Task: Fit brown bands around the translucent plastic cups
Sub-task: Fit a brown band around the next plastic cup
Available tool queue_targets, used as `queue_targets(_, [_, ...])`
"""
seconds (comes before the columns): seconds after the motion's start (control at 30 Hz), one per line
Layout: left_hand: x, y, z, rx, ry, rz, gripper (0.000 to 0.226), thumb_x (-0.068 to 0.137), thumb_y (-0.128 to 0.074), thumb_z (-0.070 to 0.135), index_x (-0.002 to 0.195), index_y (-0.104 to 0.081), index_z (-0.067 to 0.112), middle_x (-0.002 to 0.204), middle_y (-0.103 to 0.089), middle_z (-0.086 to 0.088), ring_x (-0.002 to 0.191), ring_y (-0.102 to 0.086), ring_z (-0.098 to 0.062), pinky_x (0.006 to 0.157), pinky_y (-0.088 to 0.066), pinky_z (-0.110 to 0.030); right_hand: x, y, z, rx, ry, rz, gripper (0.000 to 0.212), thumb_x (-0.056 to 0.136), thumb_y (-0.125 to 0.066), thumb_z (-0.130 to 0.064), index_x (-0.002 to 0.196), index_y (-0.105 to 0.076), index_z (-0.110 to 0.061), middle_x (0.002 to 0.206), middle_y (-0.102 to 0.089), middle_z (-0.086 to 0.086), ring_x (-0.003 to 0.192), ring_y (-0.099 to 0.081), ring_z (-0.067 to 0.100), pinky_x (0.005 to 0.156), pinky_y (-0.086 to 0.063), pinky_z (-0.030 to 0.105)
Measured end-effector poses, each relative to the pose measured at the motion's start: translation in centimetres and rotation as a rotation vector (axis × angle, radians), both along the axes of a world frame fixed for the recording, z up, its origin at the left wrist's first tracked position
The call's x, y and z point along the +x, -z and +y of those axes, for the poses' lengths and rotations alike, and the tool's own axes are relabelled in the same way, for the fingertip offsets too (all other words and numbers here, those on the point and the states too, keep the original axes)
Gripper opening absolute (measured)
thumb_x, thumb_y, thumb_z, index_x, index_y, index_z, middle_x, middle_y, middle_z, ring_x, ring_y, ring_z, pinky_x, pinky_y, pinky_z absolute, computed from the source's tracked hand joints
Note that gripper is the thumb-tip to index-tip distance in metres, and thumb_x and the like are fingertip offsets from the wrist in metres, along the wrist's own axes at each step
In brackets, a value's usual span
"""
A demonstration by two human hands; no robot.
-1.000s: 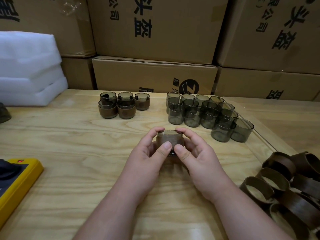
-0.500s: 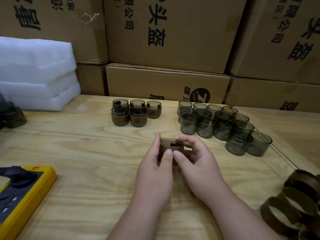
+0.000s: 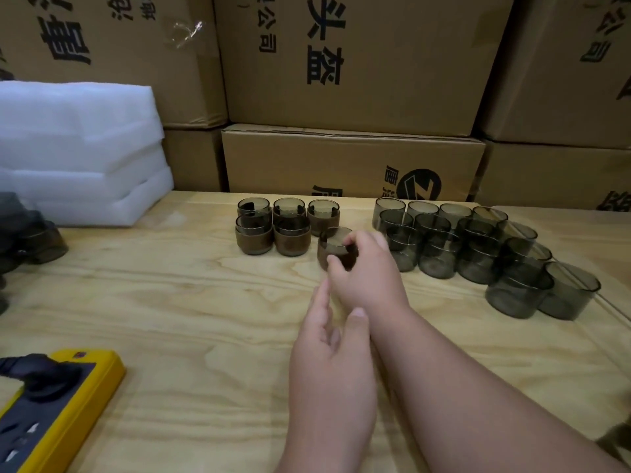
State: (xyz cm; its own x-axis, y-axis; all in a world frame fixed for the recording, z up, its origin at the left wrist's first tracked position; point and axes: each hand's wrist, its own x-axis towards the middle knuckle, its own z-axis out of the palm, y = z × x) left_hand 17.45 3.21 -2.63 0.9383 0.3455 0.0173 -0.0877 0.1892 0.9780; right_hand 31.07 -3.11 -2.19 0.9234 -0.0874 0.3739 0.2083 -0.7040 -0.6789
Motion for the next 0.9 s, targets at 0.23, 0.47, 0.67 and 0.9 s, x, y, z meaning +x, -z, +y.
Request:
queue_targets(0.23, [0.1,-0.2,0.0,-0.014,0.002,0.014,0.054,0.097,-0.066,0.021,0.137,-0.053,0.053,0.111,-0.049,0.044,0.092,-0.050,0.037,0.073,-0.039,0.009,3.2,0.1,1.3,-0.029,0.014,-0.004,0.030,0.093,-0.064,-0.040,0.121,-0.055,-0.034,0.129,-0.048,-0.009,0.108,-0.058,0.015,0.090,-0.056,0.042])
queue_targets(0.47, [-0.2,-0.6,0.4,-0.007,0.024,-0.002,0.048,0.095,-0.066,0.019,0.111,-0.054,0.062,0.105,-0.053,0.042,0.094,-0.054,0.033,0.068,-0.039,0.008,2.3,0.1,1.2,0.077,0.017,-0.022,0.049,0.095,-0.061,-0.038,0.142,-0.047,-0.033,0.143,-0.049,-0.010,0.111,-0.061,0.014,0.092,-0.055,0.041])
queue_targets(0.67, [-0.2,-0.5,0.6,0.005,0.023,-0.017,0.040,0.096,-0.066,0.015,0.117,-0.061,0.048,0.107,-0.064,0.037,0.100,-0.059,0.024,0.068,-0.043,0.004,-1.1,-0.1,-0.4,0.062,0.036,0.035,0.041,0.093,-0.060,-0.031,0.134,-0.054,-0.031,0.137,-0.050,-0.010,0.107,-0.062,0.015,0.092,-0.053,0.038])
queue_targets(0.9, [-0.1,0.3,0.4,0.036,0.017,-0.047,0.026,0.098,-0.064,0.012,0.113,-0.070,0.032,0.092,-0.071,0.034,0.060,-0.060,0.012,0.057,-0.050,-0.007,-6.4,0.1,-7.0,0.401,0.373,0.035,0.021,0.089,-0.055,-0.029,0.107,-0.055,-0.039,0.064,-0.065,-0.019,0.056,-0.058,0.006,0.054,-0.045,0.029])
